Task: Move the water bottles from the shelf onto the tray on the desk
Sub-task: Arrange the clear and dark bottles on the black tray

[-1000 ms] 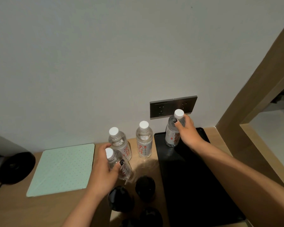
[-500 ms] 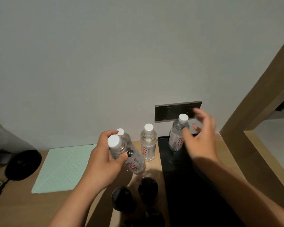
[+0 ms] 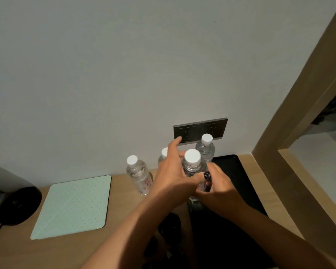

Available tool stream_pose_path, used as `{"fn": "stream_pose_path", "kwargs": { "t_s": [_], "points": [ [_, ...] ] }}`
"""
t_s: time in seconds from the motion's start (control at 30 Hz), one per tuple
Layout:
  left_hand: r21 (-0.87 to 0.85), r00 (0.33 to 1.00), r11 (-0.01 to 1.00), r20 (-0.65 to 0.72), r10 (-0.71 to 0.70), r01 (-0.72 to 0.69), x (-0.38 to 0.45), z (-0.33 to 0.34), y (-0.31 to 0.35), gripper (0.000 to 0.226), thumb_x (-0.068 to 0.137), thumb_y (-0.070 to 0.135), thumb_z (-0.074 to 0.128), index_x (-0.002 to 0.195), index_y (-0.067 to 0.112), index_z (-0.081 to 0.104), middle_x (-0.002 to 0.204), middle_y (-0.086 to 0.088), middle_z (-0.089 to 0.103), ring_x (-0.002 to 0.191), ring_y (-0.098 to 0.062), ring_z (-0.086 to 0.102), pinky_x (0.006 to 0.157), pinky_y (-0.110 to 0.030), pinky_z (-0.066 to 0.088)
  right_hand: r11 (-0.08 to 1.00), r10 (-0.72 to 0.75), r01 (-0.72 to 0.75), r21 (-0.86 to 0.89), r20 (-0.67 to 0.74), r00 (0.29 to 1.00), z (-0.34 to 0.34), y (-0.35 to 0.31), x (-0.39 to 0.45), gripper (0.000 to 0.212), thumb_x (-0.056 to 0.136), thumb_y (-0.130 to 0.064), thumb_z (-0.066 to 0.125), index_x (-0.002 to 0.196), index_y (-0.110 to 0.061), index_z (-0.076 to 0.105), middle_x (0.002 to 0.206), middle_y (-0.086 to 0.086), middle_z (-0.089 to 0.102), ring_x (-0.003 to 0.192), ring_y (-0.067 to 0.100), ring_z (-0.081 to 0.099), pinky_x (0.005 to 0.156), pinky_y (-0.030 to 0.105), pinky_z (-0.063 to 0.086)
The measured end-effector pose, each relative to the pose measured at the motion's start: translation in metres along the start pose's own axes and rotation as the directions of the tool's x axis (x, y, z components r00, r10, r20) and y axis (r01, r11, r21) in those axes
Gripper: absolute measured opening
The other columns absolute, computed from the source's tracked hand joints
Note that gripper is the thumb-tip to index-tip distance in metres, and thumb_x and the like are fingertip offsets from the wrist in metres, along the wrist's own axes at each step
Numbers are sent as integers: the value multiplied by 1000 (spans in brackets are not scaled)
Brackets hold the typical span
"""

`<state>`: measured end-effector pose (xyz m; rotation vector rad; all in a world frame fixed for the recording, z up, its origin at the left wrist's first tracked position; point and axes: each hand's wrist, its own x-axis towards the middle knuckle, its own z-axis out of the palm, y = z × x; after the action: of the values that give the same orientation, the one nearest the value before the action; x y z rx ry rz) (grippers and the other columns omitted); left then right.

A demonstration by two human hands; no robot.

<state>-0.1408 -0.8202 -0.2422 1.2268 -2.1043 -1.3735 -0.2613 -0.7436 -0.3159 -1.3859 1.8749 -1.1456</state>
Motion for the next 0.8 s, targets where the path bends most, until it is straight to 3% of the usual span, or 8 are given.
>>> {"fn": "stream_pose_path", "kwargs": {
  "t_s": [0.1,0.2,0.3,0.37,0.47,0.57,0.67,0.8],
  "points": [
    [-2,989,1000,148,-12,13,14,10,2,98,72,11,78,145,34,18,114,18,52,99,2,52,86,-16,42,980,-127,119,-161,-37,991,-13,20,-3,61,75,-27,75,128,-11,49,117,-6,55,102,-2,54,84,-1,39],
    [160,967,981,244,71,-113,28,11,3,89,73,24,80,143,34,24,140,11,43,114,-1,42,94,-21,38,993,0,-3,-116,-33,999,-30,40,-1,61,73,-19,77,128,-14,49,115,-9,54,102,-1,55,80,3,44],
    [230,977,963,187,100,-142,49,10,-1,75,78,28,75,139,36,31,143,11,41,119,-3,43,102,-30,41,974,224,-224,14,-18,974,-48,58,10,56,74,-13,75,119,-33,46,110,-12,59,101,3,57,82,15,45],
    [289,984,945,134,116,-151,63,12,-5,68,82,25,70,139,34,33,145,8,39,125,-10,44,105,-34,40,949,307,-304,82,-29,951,-55,69,20,54,76,-11,73,115,-36,45,105,-13,57,97,6,55,84,24,42],
    [369,980,909,118,158,-191,84,20,-7,66,85,22,64,142,30,32,146,4,37,129,-14,42,104,-31,36,951,310,-306,48,-106,945,-57,90,33,51,77,-6,72,112,-32,46,100,-13,56,95,9,54,82,22,40],
    [407,971,885,175,165,-224,98,30,-9,70,85,23,65,143,29,28,148,1,34,129,-18,41,103,-30,34,959,281,-281,29,-191,940,-52,110,41,46,76,-7,74,111,-25,51,99,-16,60,95,10,58,75,8,41],
    [439,934,834,273,230,-334,103,37,-14,77,84,24,67,147,22,24,150,-5,32,131,-24,41,104,-31,36,970,214,-233,-68,-216,953,-48,130,52,47,78,-12,73,121,-9,55,114,2,65,107,19,61,80,7,43],
    [472,918,791,270,292,-390,108,43,-20,80,82,19,69,149,21,24,149,-8,36,129,-26,45,101,-33,42,970,224,-235,-65,-145,964,-48,140,69,54,82,-24,67,130,-12,48,123,6,62,115,21,58,95,30,49]
  ]
}}
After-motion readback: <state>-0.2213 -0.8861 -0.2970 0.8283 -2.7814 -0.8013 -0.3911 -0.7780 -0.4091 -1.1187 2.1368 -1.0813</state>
